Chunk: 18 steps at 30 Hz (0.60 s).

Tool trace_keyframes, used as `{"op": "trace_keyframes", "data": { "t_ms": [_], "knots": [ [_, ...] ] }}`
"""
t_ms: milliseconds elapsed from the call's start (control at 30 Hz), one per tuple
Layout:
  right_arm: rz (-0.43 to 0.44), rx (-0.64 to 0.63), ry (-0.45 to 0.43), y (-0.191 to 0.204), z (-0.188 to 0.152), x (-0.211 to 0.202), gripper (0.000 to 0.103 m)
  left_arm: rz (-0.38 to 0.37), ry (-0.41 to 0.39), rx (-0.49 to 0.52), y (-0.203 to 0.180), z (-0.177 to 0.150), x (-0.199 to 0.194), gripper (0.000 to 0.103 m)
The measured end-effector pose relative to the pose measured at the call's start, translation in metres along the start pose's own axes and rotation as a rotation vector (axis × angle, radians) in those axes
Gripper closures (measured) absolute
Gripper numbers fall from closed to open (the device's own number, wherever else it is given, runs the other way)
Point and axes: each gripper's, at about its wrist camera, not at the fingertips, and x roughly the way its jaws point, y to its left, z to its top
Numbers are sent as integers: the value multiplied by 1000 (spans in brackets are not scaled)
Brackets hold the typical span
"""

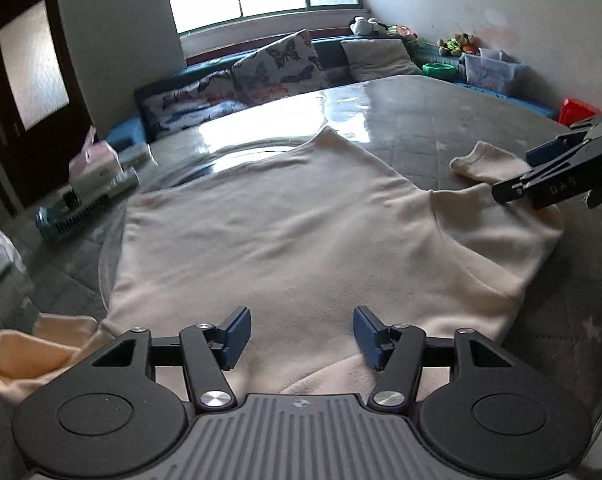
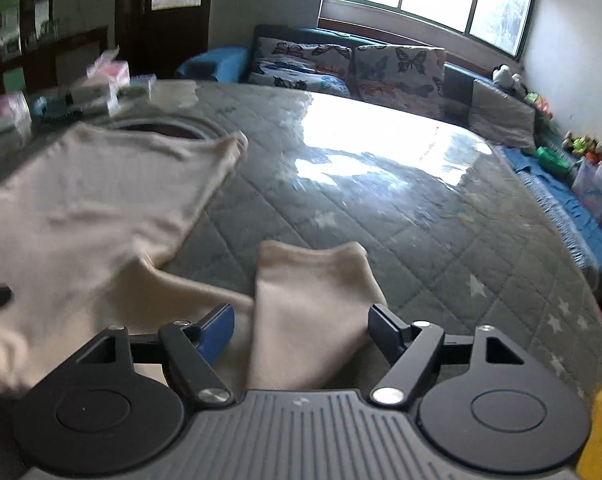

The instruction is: Fold clothes

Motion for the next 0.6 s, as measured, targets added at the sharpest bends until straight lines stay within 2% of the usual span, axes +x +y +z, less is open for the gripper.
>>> {"op": "trace_keyframes", "data": {
  "t_ms": [133, 367, 600],
  "knots": [
    [-46, -4, -12, -7, -12, -2, 23, -2, 8, 3, 1, 0, 0, 39],
    [-255, 30, -45, -35, -26, -17, 23, -3, 6, -12, 3, -3, 0, 38],
    [-364, 181, -16, -61, -42, -28, 23, -6, 6, -24, 6, -5, 0, 35]
  ]
}}
